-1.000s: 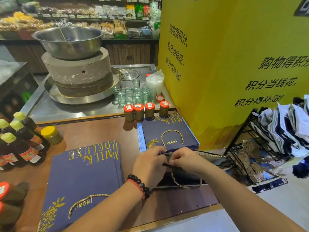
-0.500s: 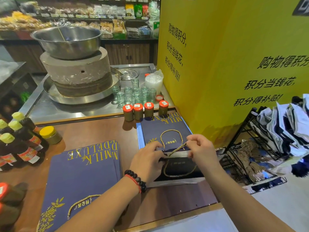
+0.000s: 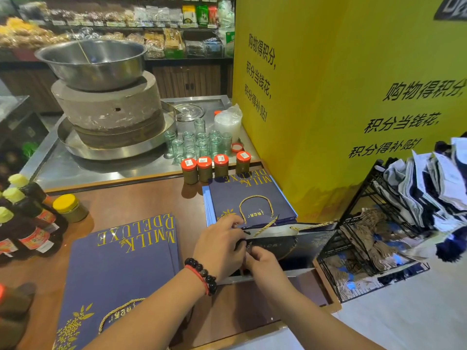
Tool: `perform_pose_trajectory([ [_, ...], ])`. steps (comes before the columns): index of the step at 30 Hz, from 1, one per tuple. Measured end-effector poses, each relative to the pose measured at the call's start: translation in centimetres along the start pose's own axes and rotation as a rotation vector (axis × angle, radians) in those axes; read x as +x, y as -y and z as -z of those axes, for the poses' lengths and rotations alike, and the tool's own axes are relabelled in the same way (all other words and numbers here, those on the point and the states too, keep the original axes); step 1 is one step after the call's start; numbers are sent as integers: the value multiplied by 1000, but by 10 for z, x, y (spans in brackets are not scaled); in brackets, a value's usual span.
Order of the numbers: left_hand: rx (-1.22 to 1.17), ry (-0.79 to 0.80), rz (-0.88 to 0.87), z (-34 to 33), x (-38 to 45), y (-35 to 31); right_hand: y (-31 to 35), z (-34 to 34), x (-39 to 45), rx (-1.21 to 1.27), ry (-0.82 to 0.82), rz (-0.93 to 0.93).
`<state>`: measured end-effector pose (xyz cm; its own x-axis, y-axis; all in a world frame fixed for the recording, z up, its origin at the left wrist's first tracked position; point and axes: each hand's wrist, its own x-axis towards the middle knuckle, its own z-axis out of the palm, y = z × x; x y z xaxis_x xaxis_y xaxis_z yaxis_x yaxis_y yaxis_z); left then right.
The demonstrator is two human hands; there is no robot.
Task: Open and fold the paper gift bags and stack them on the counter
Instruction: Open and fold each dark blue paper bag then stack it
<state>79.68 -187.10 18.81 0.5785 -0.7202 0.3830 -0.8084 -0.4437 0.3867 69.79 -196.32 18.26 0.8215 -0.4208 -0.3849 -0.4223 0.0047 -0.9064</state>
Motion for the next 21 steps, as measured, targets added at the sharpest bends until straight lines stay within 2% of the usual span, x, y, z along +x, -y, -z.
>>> perform_pose_trajectory([
  [2,-2,-3,1,0,1,2,-3,-4,-5,-92,57,31],
  [5,8,-27,3,0,5,3,-16,-9,-17,-500,259,58],
  [6,7,-37,-3,0,6,3,-19,-8,-20,-574,281,69],
  [10,11,-65,-25,-1,8,1,-17,-1,-23,-844,240,158],
  [15,18,-70,-12,-4,8,5,-12,10,-25,-1170,289,373],
  [18,26,-75,-13,-4,7,7,0,27,-19,-1209,109,596],
  [21,35,-66,-25,-3,5,6,25,59,6,-923,-268,728],
])
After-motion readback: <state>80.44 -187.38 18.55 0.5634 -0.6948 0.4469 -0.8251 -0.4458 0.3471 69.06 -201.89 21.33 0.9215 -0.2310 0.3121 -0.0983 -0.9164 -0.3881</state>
